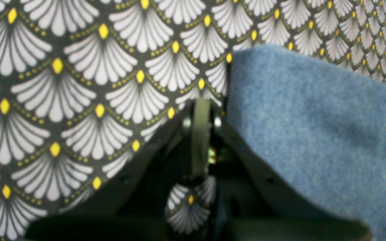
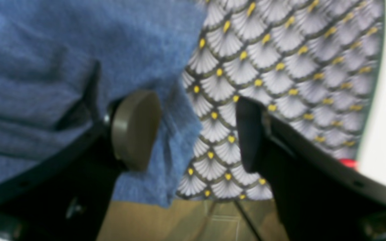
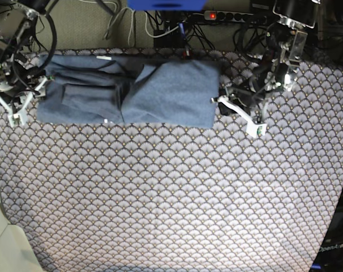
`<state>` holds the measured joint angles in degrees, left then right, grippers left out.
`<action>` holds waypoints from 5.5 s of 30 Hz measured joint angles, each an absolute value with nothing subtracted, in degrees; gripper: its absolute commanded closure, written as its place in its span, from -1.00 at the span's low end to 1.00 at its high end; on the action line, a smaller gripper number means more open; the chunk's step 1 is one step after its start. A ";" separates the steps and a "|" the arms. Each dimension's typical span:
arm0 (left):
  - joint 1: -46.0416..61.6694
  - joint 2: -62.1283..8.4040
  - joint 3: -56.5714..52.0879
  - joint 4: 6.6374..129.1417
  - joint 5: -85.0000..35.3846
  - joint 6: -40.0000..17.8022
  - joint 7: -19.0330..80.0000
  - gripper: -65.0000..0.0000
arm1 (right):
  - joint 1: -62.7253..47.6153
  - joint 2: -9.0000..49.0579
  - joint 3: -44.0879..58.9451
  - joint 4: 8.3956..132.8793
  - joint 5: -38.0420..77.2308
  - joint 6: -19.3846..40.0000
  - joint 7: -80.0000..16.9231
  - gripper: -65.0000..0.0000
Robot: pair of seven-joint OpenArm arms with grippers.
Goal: Fold the T-shirt properly
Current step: 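Reposition the right gripper onto the strip's other end and grasp it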
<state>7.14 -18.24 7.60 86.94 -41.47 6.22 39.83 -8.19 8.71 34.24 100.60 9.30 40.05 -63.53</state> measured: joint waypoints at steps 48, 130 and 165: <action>7.29 -18.13 7.60 86.94 -41.43 6.22 39.57 0.99 | -4.95 10.92 34.24 87.37 9.06 39.99 -59.96 -0.26; 7.33 -18.09 7.60 87.11 -41.45 6.42 39.59 0.99 | -5.10 11.29 34.13 85.43 10.37 40.01 -57.71 -0.25; 7.90 -18.26 7.57 90.91 -40.80 7.75 41.36 0.99 | -8.73 7.68 23.55 93.49 8.60 39.16 -58.72 1.00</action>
<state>7.90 -18.26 7.57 90.91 -40.80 7.75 41.36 -8.73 7.68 23.55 93.49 8.60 39.16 -58.72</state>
